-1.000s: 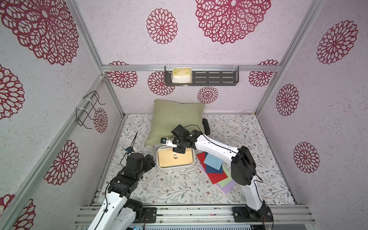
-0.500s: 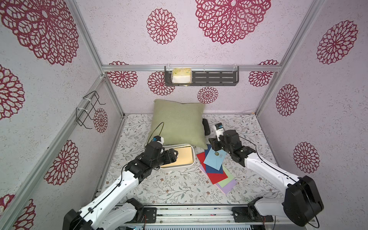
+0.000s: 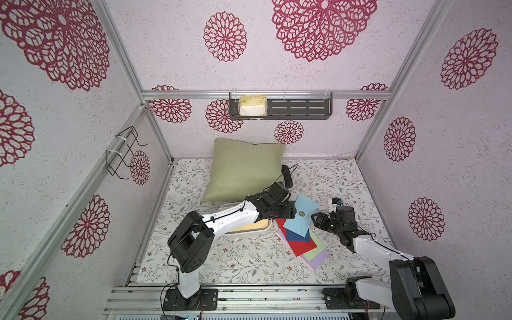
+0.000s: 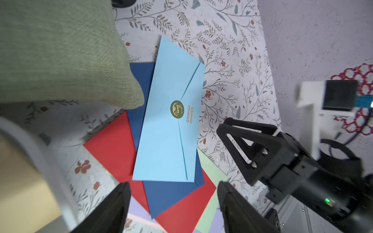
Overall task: Put the sealed envelopes into the storage box
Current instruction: Pick up the envelope from the center of the board.
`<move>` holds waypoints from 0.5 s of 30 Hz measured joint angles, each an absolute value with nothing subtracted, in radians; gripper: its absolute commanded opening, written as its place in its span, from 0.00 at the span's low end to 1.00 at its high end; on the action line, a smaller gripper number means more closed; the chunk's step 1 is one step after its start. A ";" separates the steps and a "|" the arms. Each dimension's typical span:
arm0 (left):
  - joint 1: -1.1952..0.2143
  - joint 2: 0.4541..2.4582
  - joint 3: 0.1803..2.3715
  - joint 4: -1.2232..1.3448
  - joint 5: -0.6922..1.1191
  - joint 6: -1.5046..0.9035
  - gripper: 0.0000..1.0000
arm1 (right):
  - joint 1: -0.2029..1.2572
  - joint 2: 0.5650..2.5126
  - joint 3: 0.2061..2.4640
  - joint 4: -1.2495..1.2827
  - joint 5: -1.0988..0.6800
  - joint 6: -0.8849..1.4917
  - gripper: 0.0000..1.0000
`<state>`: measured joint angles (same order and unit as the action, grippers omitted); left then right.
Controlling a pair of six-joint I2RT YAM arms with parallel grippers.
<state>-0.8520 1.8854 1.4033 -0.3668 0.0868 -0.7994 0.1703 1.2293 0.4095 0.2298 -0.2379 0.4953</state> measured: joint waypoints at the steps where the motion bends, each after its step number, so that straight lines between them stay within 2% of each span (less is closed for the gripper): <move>1: -0.852 1.925 1.428 -0.374 0.093 -0.802 0.75 | 0.170 1.236 0.410 0.250 -0.253 0.503 0.57; 8: -0.852 2.086 1.496 -0.402 0.107 -0.823 0.75 | 0.170 1.326 0.410 0.334 -0.340 0.547 0.55; 15: -0.853 2.119 1.516 -0.439 0.120 -0.838 0.73 | 0.170 1.406 0.410 0.368 -0.390 0.561 0.53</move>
